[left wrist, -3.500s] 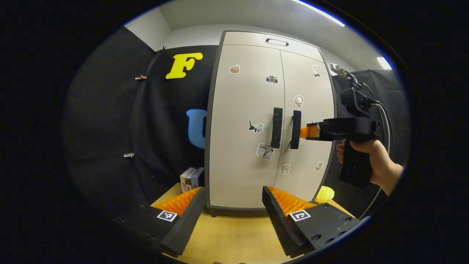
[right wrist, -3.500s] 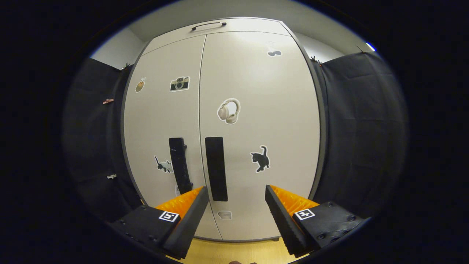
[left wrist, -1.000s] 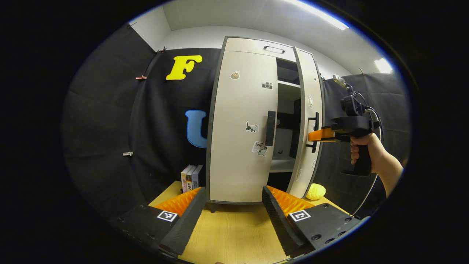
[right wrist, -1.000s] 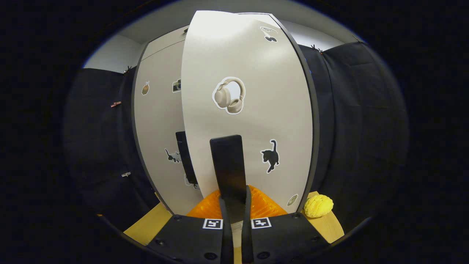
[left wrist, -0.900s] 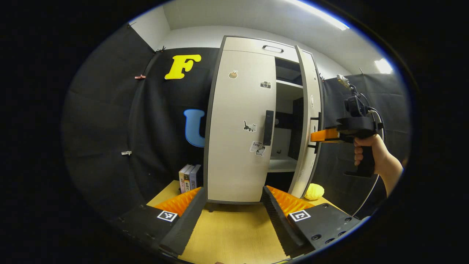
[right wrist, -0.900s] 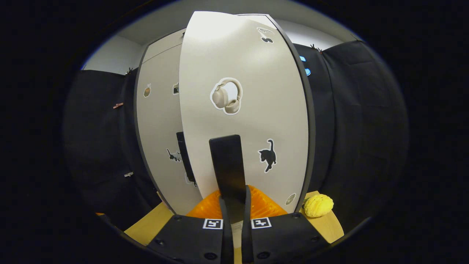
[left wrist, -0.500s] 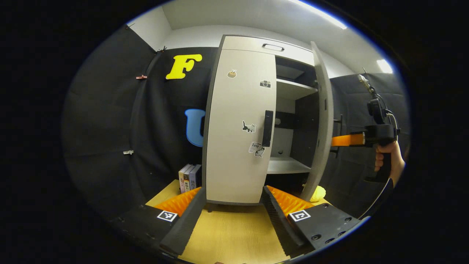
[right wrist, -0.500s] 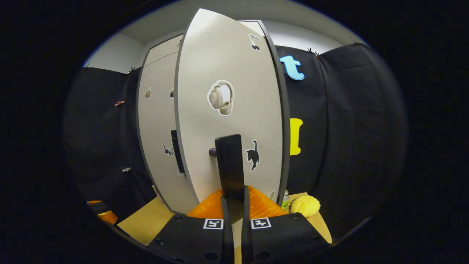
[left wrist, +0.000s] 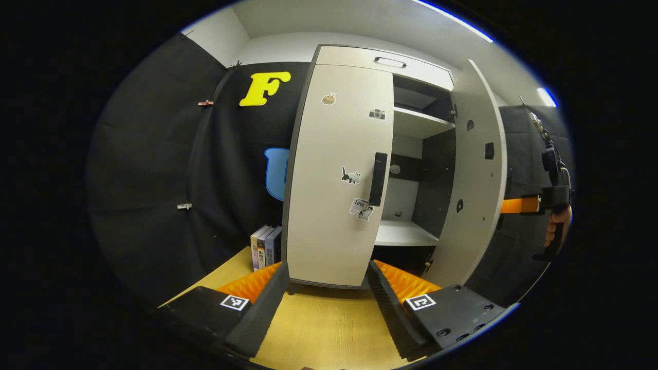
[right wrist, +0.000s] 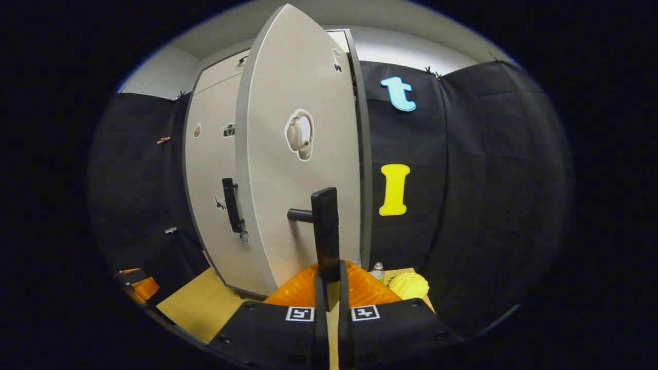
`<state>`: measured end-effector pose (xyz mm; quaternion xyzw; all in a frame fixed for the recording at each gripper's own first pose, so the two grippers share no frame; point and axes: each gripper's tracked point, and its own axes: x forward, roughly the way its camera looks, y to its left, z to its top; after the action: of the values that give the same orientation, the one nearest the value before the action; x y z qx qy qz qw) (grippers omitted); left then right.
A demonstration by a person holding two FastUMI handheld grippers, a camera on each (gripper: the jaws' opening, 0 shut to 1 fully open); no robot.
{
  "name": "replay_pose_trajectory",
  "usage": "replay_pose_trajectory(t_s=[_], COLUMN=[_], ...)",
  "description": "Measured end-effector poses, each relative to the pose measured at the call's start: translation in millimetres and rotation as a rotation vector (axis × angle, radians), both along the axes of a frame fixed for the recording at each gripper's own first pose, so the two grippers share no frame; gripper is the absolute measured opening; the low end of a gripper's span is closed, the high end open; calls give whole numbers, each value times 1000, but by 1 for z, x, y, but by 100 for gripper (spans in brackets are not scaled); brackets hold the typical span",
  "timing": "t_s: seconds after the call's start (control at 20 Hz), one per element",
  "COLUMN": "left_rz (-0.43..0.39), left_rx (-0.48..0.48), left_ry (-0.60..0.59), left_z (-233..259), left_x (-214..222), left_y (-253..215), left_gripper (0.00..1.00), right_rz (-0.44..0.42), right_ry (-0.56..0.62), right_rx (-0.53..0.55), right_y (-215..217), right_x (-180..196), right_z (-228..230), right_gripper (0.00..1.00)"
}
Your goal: Open the right door of the double-door shoe cabinet with the right hand, and open the left door with the left hand.
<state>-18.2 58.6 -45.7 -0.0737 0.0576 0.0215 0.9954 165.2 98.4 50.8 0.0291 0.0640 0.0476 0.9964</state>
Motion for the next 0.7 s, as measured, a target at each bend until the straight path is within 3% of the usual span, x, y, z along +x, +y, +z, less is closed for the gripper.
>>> replay_pose_trajectory(t_s=[0.25,0.35,0.45,0.7], left_rz=[-34,-43,-47,-63], left_rx=[5,22,26,11], left_ry=[0,11,25,51], left_z=[1,-3,-7,-11], left_x=[7,10,15,29], left_y=[-20,-26,-33,-51], left_gripper=[95,95,95,95], right_rz=[-59,-38,-21,-22], right_ry=[-15,-1,-2,6], right_rx=[13,83,134,124], right_y=[-20,-14,-4,-9], right_x=[3,0,-2,-6], right_z=[1,0,-1,-4], right_gripper=[11,5,8,10])
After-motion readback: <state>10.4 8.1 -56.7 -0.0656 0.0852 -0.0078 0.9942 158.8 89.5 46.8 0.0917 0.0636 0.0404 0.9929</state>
